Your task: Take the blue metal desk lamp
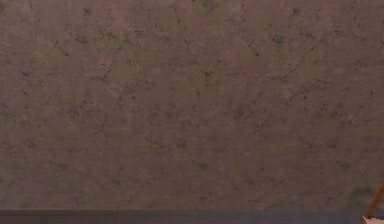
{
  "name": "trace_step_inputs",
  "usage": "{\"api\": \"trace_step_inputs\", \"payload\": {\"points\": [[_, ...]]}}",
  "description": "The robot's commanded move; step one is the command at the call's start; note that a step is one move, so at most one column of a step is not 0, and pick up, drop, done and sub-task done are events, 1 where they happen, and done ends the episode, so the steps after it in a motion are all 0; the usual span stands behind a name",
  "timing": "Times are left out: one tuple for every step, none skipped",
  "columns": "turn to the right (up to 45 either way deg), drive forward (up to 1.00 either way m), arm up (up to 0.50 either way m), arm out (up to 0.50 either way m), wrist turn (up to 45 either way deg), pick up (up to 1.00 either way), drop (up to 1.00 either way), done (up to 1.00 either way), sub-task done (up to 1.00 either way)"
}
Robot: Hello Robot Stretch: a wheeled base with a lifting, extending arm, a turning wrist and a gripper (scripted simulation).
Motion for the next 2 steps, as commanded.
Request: {"api": "trace_step_inputs", "payload": {"points": [[0.0,0.00,0.38,0.00,0.0,0.00,0.00,0.00,0.00],[0.0,0.00,0.00,0.32,0.0,0.00,0.00,0.00,0.00]]}}
